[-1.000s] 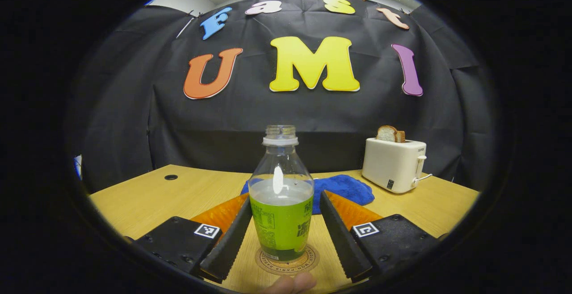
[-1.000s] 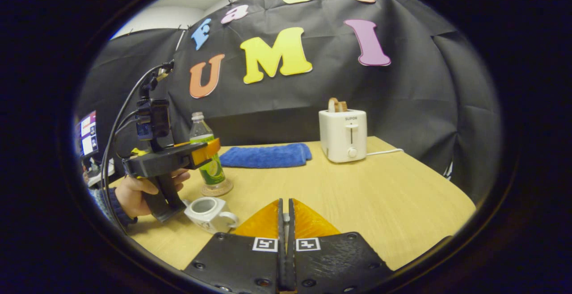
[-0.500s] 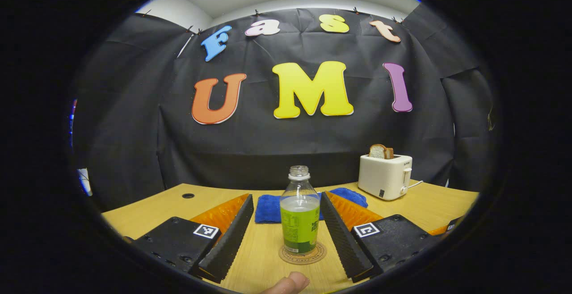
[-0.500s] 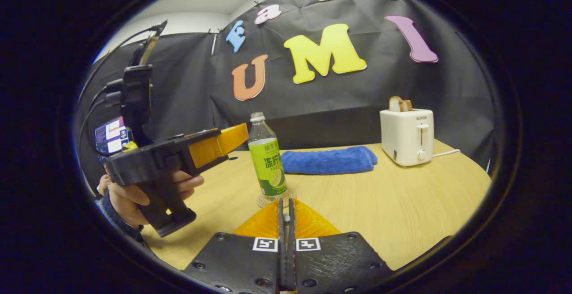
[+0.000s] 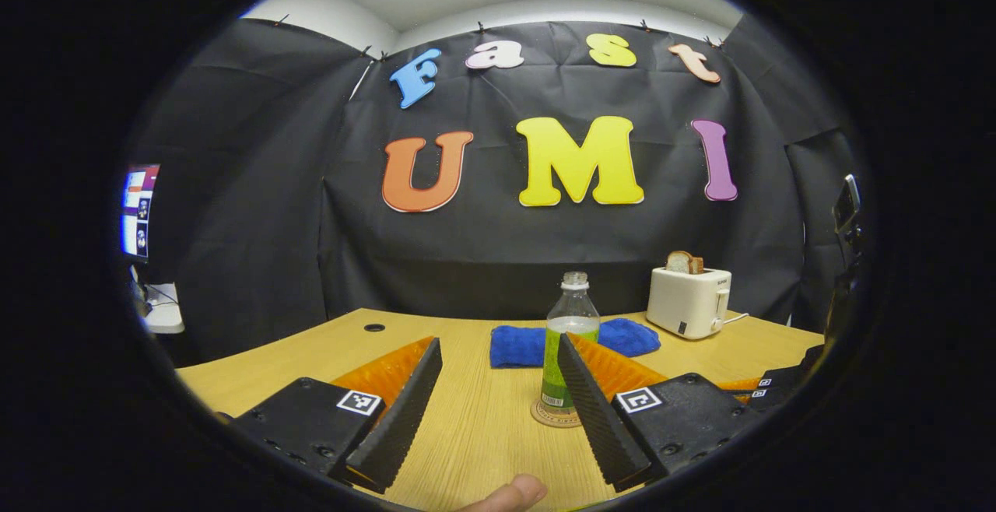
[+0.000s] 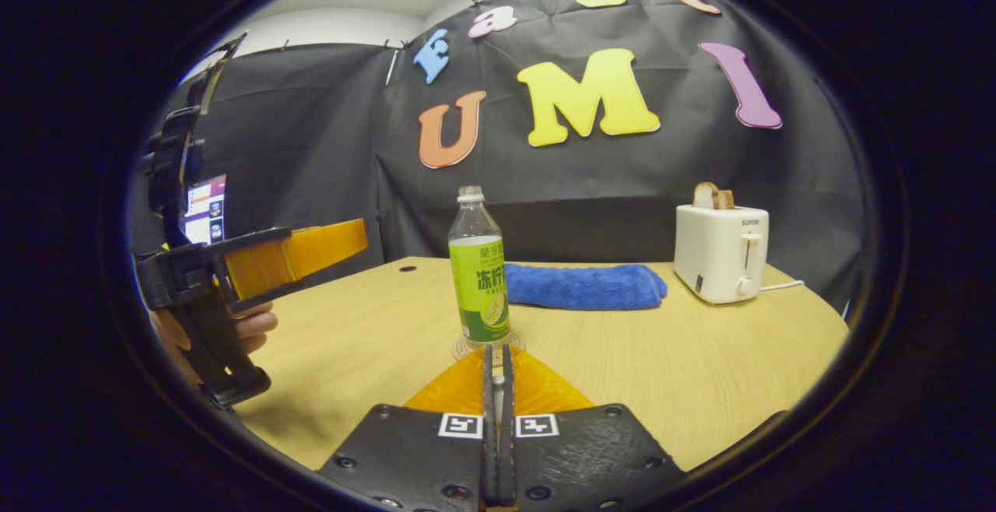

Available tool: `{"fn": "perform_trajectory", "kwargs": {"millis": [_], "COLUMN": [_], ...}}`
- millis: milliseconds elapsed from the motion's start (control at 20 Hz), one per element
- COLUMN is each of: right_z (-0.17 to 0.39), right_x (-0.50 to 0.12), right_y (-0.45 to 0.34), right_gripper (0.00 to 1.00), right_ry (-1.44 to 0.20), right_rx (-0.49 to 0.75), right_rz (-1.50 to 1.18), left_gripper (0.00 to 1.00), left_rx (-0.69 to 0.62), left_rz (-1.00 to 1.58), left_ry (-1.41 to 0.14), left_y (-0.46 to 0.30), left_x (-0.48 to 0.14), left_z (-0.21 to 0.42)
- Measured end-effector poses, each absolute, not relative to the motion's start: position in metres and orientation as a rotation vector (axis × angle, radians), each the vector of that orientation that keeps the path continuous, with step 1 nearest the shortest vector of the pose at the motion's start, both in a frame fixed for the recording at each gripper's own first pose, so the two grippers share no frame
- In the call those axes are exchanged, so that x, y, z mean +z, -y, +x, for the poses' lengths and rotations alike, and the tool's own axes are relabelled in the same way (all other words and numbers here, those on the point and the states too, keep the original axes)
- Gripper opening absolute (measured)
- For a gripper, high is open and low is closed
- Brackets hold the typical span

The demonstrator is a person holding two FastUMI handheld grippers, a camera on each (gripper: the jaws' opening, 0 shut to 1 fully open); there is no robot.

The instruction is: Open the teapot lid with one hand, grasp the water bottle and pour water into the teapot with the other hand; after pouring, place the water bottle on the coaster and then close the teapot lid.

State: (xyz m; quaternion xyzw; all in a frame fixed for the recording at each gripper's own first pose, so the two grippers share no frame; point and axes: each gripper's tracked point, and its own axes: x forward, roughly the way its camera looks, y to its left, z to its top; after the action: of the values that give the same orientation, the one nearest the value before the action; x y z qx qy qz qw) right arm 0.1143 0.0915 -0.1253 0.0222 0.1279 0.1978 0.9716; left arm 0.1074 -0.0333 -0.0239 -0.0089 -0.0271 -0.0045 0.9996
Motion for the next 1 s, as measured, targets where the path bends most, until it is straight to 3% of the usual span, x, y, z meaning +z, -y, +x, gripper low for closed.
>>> {"fn": "perform_trajectory", "kwargs": {"millis": [50,200,300,400,450,500,1000], "right_z": [0.115,0.112,0.109,0.098,0.093,0.086,-0.021], "right_x": [-0.129,-0.127,-0.117,-0.098,-0.087,-0.073,0.041], "right_y": [-0.092,-0.089,-0.081,-0.077,-0.074,-0.067,0.056], "right_gripper": [0.01,0.16,0.48,0.61,0.75,0.96,0.95], "right_ry": [-0.265,-0.263,-0.254,-0.23,-0.209,-0.191,-0.025], "right_rx": [0.397,0.379,0.342,0.326,0.325,0.305,0.035], "right_rz": [0.032,0.041,0.014,-0.002,0.001,0.001,-0.053], "left_gripper": [0.94,0.94,0.94,0.94,0.94,0.94,0.94], "left_rx": [-0.005,-0.007,-0.009,-0.018,-0.021,-0.023,-0.035], "left_rz": [-0.025,-0.055,-0.07,-0.075,-0.072,-0.066,0.036], "left_ry": [0.04,0.002,-0.017,-0.025,-0.03,-0.033,-0.007], "left_y": [0.03,0.024,0.021,0.019,0.018,0.019,0.021], "left_x": [-0.028,-0.038,-0.039,-0.034,-0.031,-0.028,0.008], "left_z": [0.104,0.092,0.083,0.072,0.067,0.06,-0.025]}}
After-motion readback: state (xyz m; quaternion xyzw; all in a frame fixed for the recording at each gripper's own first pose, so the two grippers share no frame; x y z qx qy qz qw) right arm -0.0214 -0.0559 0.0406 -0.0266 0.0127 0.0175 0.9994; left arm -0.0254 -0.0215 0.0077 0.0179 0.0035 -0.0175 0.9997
